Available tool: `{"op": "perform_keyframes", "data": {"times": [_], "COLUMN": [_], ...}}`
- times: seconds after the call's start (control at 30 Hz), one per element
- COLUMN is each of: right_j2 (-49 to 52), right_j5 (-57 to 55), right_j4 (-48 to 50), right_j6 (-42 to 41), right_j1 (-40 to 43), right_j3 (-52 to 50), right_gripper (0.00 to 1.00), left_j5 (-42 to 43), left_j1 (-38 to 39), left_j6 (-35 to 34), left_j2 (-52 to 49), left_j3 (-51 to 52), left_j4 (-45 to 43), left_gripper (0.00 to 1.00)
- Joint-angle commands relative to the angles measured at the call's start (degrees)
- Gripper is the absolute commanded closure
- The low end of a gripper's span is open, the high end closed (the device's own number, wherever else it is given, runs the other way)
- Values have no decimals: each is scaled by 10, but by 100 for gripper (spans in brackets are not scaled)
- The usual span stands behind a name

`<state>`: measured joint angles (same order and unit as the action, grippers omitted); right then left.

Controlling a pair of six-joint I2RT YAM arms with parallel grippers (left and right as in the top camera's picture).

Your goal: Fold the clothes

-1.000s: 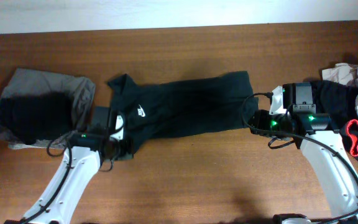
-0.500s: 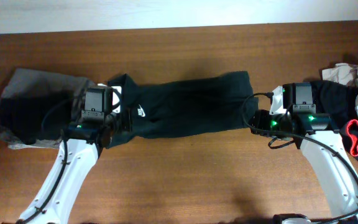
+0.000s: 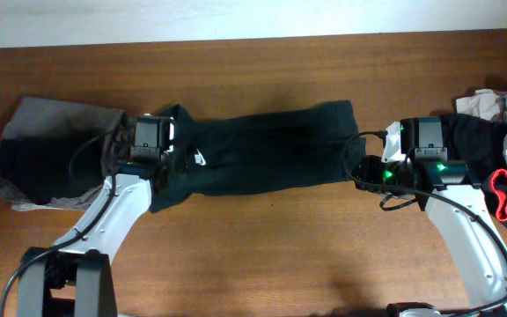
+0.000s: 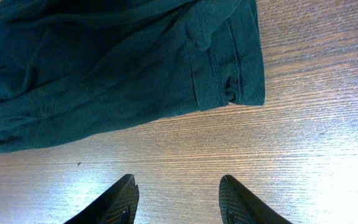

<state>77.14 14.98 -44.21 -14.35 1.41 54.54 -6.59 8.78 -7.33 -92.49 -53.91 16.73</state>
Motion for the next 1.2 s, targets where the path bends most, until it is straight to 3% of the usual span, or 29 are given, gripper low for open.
{"op": "perform_keyframes", "data": {"times": [0.0, 0.2, 0.23, 0.33, 0.47, 0.5, 0.63, 0.8, 1.17], "right_j2": [0, 0, 0, 0, 0, 0, 0, 1, 1], "right_j5": [-7, -7, -7, -7, -7, -7, -7, -7, -7], "right_j4": [0, 1, 1, 1, 0, 0, 0, 1, 3], "right_j6": [6, 6, 6, 6, 6, 6, 6, 6, 6], "right_j1": [1, 1, 1, 1, 1, 1, 1, 1, 1], "right_j3": [4, 4, 4, 4, 4, 4, 4, 4, 4], "right_gripper": [53, 53, 53, 53, 53, 53, 53, 53, 52], "left_j5": [-14, -14, -14, -14, -12, -5, 45, 104, 127], "left_j1": [-12, -40, -43, -46, -45, -46, -44, -44, -43], "left_j6": [8, 8, 8, 12, 12, 12, 12, 12, 12], "left_j2": [-3, -4, -4, -4, -4, -4, -4, -4, -5], "left_j3": [-11, -11, -11, -11, -11, -11, -18, -16, -6], "left_j4": [-20, -39, -39, -39, -37, -34, 17, 96, 115], "left_gripper": [99, 99, 96, 52, 20, 18, 19, 50, 52]}}
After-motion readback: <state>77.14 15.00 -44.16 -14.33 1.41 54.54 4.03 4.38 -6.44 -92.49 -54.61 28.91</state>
